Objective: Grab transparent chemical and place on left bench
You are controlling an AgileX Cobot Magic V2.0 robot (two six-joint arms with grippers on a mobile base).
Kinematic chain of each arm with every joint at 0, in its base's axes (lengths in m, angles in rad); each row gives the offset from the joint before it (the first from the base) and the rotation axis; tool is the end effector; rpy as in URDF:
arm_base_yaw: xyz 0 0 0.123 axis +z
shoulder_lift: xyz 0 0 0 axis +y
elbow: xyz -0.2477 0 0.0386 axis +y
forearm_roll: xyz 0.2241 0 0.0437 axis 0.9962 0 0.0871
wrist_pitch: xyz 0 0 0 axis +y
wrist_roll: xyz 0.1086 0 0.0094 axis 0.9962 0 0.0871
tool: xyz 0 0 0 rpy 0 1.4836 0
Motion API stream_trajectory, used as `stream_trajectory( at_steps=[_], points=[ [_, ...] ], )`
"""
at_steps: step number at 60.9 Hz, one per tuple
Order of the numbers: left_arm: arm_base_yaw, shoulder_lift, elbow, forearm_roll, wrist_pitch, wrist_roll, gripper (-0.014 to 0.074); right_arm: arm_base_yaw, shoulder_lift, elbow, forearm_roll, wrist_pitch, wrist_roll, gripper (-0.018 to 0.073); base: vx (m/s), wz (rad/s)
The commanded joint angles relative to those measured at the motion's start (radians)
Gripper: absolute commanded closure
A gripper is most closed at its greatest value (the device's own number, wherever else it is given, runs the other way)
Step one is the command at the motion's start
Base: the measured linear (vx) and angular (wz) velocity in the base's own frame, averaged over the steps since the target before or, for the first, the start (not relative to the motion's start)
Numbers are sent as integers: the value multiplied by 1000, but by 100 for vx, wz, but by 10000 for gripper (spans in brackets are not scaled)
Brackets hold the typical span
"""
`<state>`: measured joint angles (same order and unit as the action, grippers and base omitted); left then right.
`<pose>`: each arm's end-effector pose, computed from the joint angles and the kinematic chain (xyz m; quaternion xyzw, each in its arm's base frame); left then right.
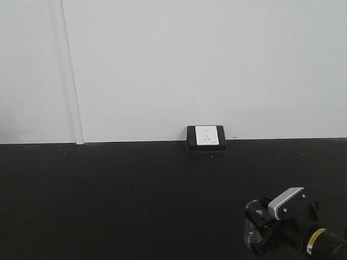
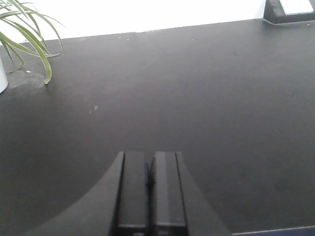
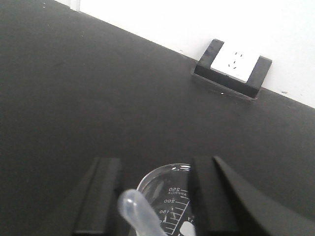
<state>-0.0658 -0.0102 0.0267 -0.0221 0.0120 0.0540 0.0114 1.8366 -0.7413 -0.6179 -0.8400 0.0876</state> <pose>0.0853 -0.0057 0.2054 0.0336 0.6852 -0.0124 0.7274 0.3380 0.0508 0.1463 -0.2732 0.7387 0.0724 0.6119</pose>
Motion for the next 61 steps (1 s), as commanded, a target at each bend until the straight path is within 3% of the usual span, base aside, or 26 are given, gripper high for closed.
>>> stream_trajectory(
  at_steps=[1, 22, 35, 52, 61],
  points=[
    [-2, -19, 16, -1, -78, -8, 600, -2, -40, -26, 12, -53, 22, 298, 0, 0],
    [-2, -19, 16, -1, -78, -8, 600, -2, -55, -26, 14, -30, 56, 449, 0, 0],
    [-2, -19, 16, -1, -78, -8, 600, -3, -177, -26, 18, 46, 74, 573, 0, 0],
    [-2, -19, 16, -1, -78, -8, 600, -3, -562, 88, 19, 195, 254, 563, 0, 0],
    [-2, -19, 16, -1, -78, -8, 600, -3, -879, 228, 20, 371, 352, 562, 0, 0]
  ],
)
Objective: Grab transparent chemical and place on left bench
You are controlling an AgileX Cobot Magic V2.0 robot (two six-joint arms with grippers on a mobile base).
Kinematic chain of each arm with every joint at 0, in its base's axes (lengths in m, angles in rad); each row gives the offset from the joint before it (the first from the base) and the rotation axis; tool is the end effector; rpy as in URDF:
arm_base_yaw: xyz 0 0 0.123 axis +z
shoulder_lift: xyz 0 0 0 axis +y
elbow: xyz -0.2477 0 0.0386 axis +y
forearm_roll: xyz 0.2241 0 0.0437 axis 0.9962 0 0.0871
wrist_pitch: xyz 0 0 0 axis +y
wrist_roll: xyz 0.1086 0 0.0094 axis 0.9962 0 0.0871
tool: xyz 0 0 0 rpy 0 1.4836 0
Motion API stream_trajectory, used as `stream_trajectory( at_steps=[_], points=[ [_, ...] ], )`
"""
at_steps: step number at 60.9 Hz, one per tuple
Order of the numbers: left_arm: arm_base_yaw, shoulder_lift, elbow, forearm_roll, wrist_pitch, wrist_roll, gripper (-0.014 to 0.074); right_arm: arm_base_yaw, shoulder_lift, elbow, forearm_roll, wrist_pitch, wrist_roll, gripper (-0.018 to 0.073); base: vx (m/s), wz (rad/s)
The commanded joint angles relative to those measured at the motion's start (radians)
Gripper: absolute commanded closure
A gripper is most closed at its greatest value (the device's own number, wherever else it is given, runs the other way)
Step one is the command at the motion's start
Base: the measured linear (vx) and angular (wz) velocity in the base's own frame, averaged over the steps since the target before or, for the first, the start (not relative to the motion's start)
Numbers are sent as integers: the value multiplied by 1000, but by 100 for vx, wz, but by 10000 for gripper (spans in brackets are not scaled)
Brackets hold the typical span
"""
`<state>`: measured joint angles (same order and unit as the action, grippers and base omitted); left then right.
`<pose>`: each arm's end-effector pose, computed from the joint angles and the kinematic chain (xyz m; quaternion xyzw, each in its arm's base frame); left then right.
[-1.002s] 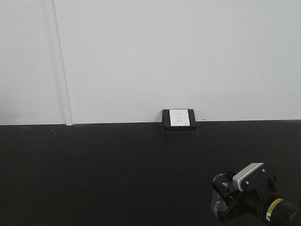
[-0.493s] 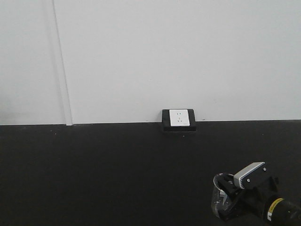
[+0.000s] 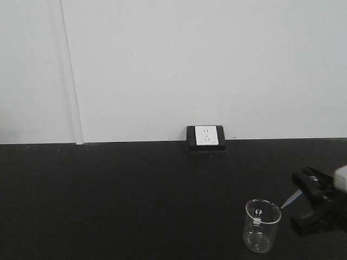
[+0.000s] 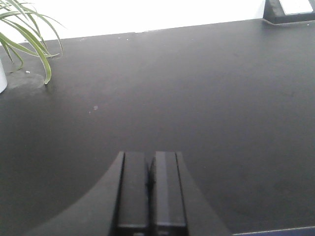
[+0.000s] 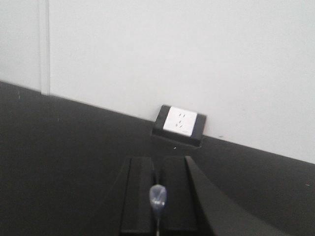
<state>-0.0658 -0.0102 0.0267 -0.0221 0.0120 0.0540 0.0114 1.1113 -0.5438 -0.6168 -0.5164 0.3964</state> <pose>0.0853 -0.0057 0.2054 0.0336 0.6852 -0.0124 0.7274 0.2412 0.0338 0.2736 -0.1592 0.7050 0.0547 0.6890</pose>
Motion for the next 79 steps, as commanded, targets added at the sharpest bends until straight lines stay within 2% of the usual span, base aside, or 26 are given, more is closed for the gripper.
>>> stream_trajectory(
  at_steps=[1, 12, 28, 40, 79],
  points=[
    [-2, -19, 16, -1, -78, -8, 600, -3, -182, 41, 19, 70, 46, 562, 0, 0],
    [-2, -19, 16, -1, -78, -8, 600, -3, -515, 139, 19, 284, 47, 562, 0, 0],
    [-2, -19, 16, -1, -78, -8, 600, -3, -790, 209, 18, 410, 47, 562, 0, 0],
    [-2, -19, 16, -1, -78, -8, 600, -3, -852, 222, 17, 414, 47, 562, 0, 0],
    [-2, -19, 16, -1, -78, -8, 600, -3, -853, 222, 17, 416, 46, 562, -1, 0]
  ],
)
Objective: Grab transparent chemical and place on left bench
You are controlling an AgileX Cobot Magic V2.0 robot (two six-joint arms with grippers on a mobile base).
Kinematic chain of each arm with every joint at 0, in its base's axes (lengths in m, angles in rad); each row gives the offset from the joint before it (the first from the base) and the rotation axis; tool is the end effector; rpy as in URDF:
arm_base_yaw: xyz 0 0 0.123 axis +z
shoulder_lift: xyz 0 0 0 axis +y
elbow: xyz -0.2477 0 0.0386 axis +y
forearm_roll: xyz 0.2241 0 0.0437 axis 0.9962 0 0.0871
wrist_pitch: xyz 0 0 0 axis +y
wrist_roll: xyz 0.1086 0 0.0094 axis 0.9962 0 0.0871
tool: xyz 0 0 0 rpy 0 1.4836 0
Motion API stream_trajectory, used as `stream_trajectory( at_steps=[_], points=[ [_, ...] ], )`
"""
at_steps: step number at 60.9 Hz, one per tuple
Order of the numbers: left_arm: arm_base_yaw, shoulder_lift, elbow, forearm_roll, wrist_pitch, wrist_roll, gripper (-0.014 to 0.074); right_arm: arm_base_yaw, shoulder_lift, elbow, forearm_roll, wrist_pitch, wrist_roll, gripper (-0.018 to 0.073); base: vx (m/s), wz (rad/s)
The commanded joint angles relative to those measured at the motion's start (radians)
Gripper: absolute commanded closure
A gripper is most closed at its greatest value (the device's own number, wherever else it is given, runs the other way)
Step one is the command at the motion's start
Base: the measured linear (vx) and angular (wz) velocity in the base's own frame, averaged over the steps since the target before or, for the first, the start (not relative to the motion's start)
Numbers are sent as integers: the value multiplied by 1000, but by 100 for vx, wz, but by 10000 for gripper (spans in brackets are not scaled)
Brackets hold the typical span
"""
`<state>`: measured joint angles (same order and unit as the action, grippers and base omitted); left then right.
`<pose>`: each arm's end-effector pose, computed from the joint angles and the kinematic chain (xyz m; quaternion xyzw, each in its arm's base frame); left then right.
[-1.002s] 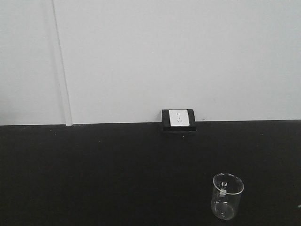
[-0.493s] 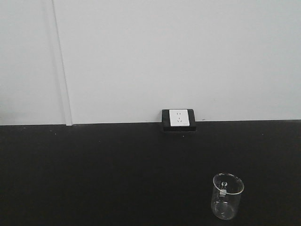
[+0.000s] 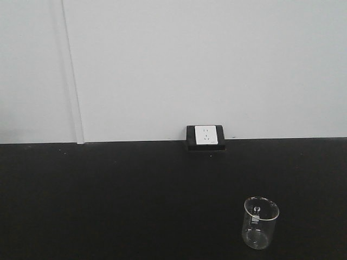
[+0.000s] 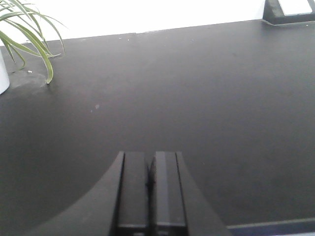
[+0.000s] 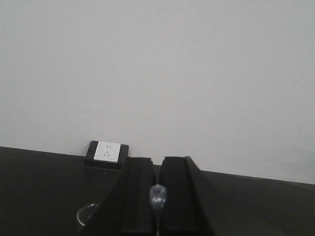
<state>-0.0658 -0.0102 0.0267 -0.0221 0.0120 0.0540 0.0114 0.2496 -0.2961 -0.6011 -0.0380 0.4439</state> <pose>0.0853 -0.0057 0.2054 0.0336 0.6852 -0.0124 0.7274 0.0988 0.0034 0.2935 -0.0625 0.6434 -0.0485 0.7614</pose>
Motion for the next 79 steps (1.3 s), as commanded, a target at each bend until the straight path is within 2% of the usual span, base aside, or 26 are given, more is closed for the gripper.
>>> stream_trajectory(
  at_steps=[1, 30, 79],
  points=[
    [-2, -19, 16, -1, -78, -8, 600, -3, 8, -26, 1, -62, -2, 562, -8, -3],
    [-2, -19, 16, -1, -78, -8, 600, -3, 8, -26, 1, -61, -2, 562, -21, -6],
    [-2, -19, 16, -1, -78, -8, 600, -3, 8, -26, 1, -62, -2, 562, -37, 3]
  ],
)
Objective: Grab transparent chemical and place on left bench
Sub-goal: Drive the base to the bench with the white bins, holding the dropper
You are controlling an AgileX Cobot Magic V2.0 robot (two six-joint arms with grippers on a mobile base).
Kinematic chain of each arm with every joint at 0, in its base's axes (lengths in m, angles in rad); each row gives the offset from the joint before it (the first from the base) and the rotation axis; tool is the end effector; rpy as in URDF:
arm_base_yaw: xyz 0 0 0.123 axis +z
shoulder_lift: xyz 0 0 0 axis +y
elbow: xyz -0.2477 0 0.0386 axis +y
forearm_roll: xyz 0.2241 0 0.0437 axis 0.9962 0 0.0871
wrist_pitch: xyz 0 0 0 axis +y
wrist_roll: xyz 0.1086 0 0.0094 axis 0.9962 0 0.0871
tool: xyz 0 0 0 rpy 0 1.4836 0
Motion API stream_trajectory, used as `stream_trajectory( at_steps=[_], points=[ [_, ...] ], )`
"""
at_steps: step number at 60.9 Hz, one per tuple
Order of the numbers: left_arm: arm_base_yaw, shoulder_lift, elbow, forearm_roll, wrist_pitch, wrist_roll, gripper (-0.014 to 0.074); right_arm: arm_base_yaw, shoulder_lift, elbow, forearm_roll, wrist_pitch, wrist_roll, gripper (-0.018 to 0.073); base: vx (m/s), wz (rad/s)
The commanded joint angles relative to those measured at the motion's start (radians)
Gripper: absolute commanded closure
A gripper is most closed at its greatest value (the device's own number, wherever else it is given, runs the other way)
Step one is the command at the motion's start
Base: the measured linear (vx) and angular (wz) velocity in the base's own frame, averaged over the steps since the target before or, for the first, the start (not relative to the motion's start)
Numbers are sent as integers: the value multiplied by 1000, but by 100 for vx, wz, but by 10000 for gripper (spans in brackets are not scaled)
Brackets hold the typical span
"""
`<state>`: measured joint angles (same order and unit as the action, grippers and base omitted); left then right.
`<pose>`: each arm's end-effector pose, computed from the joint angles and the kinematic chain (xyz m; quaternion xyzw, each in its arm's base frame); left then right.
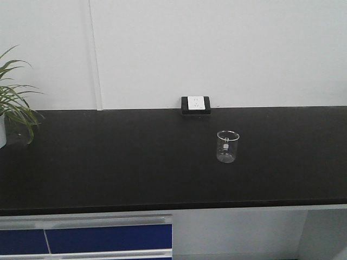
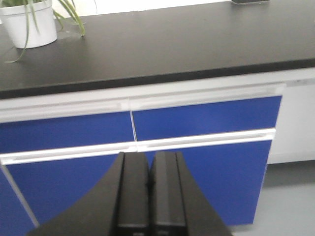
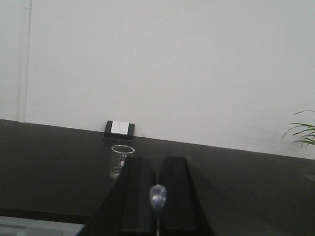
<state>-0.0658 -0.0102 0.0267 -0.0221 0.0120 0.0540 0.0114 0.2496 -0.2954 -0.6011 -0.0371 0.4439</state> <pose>0.0853 -0.0057 0.2054 0.0336 0.6852 -0.0124 0.7274 0.0989 0.0034 0.2932 -0.0623 0.6440 -0.0486 0.7610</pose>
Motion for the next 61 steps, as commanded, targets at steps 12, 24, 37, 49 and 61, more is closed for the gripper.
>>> stream_trajectory(
  at_steps=[12, 24, 37, 49, 61],
  points=[
    [-2, -19, 16, -1, -78, -8, 600, -3, 8, -27, 1, -63, -2, 562, -36, 4],
    [-2, -19, 16, -1, -78, -8, 600, -3, 8, -27, 1, -63, -2, 562, -33, 15],
    [-2, -19, 16, -1, -78, -8, 600, -3, 8, -27, 1, -63, -2, 562, -26, 41],
    [-2, -19, 16, -1, -78, -8, 600, -3, 8, -27, 1, -63, -2, 562, -19, 71],
    [-2, -19, 16, -1, -78, -8, 600, -3, 8, -27, 1, -63, -2, 562, -14, 87]
  ],
)
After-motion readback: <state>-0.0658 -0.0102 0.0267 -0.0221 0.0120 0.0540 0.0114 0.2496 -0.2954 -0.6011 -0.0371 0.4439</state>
